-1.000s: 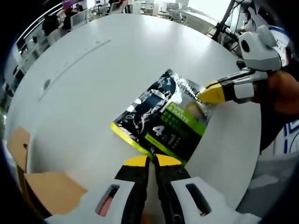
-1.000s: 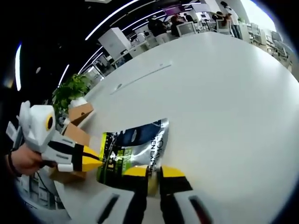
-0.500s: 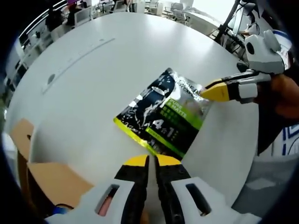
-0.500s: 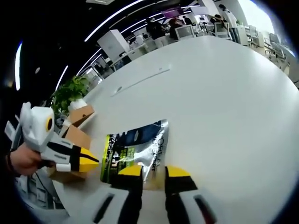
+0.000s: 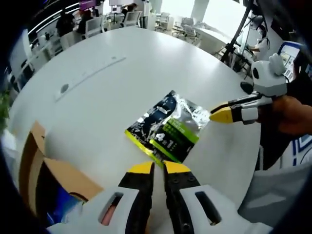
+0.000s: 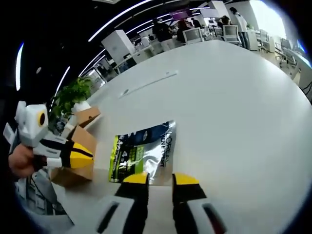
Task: Operate the shoe box by opening the lid, removing the specified soft item, and placing it in the target area until the item is outside and the box remains undamaged.
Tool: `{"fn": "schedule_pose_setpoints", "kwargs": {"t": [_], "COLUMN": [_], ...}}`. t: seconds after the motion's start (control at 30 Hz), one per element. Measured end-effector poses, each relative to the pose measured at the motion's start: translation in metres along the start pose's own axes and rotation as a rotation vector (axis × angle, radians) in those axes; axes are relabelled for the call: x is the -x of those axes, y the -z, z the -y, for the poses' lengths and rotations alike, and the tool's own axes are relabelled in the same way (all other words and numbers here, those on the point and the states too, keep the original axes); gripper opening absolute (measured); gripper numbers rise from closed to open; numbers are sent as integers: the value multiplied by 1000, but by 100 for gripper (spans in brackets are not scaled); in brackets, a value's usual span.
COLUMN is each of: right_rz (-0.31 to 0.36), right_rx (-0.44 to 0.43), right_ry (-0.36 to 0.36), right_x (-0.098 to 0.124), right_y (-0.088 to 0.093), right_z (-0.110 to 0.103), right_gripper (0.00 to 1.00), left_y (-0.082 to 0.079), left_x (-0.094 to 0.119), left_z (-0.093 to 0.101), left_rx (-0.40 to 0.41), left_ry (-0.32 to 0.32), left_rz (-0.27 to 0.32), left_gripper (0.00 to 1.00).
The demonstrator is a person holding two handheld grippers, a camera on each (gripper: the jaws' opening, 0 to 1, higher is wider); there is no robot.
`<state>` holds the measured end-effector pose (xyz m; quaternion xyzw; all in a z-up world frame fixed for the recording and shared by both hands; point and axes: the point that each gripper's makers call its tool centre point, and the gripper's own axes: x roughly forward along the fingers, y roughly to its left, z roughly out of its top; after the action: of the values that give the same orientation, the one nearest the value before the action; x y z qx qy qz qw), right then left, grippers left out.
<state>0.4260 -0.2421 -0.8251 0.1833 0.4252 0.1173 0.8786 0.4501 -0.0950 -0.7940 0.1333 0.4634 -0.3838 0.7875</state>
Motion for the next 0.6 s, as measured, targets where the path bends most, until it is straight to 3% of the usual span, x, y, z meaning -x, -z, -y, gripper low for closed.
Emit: {"fn": "schedule_pose_setpoints", "kwargs": {"t": [0.07, 0.37, 0.6], "right_rz": [10, 51, 91], "right_rx": [-2, -48, -82], "right_ry": [0, -30, -46], "right_x": [4, 16, 27], "right_y": [1, 4, 10], "right_z": [-3, -19, -39], "right_gripper": [14, 15, 15], "left_y": [-3, -11, -6], "left_x": [5, 24, 40], "left_z": [2, 13, 18], "left_rx": [-31, -9, 50], "left_ry": [-3, 31, 42], "left_rz": [18, 85, 128], "left_gripper": [7, 9, 9]}}
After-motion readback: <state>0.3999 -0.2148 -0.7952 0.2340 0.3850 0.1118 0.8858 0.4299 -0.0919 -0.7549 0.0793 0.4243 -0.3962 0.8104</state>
